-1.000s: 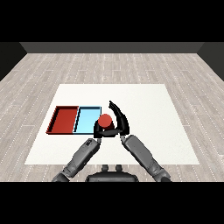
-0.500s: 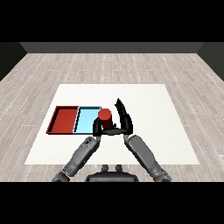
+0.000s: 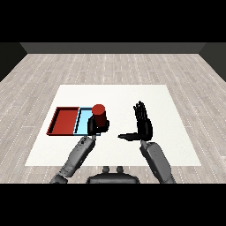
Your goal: Pick the red can and put it in the red box
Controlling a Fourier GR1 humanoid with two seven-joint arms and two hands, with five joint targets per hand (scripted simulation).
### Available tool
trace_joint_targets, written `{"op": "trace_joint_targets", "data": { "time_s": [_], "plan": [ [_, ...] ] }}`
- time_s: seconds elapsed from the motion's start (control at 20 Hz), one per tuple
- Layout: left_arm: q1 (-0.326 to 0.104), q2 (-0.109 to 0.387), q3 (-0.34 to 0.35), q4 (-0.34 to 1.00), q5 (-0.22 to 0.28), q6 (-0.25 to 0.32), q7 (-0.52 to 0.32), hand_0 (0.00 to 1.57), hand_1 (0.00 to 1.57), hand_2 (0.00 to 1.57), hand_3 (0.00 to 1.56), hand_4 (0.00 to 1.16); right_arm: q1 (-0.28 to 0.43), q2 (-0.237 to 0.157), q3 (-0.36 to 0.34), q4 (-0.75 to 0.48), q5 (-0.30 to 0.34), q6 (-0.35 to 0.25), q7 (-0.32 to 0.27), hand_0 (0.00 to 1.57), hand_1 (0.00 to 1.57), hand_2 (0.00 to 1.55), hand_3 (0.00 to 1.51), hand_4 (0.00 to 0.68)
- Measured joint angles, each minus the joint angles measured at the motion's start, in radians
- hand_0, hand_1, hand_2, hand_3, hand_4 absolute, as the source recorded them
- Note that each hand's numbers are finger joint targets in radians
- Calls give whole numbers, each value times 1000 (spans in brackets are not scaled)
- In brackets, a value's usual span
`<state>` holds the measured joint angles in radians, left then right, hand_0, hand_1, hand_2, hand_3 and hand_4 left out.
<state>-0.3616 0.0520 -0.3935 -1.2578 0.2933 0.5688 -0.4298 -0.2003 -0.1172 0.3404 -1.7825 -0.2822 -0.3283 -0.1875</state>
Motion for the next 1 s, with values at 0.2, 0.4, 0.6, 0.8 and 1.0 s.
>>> {"op": "trace_joint_targets", "data": {
  "time_s": [0.2,0.4,0.6,0.8,1.0],
  "plan": [
    [-20,60,65,-21,-11,-9,43,1571,1571,1571,1482,1127,96,-38,-26,-73,0,24,-14,0,0,0,0,0],
    [-3,147,119,-76,-27,-4,114,1571,1571,1571,1495,1117,173,-67,-77,-95,-27,57,-33,0,0,0,0,0],
    [-2,250,181,-54,-47,-21,153,1571,1571,1571,1492,1143,226,-106,-141,-99,-64,91,-30,0,0,0,0,0],
    [-31,362,225,57,-83,-49,212,1571,1571,1550,1488,1112,285,-108,-168,-76,-89,135,-83,0,0,0,0,0],
    [-57,436,250,230,-115,-85,259,1571,1571,1556,1485,1050,272,-113,-195,-44,-102,141,-74,0,0,0,0,0]
  ]
}}
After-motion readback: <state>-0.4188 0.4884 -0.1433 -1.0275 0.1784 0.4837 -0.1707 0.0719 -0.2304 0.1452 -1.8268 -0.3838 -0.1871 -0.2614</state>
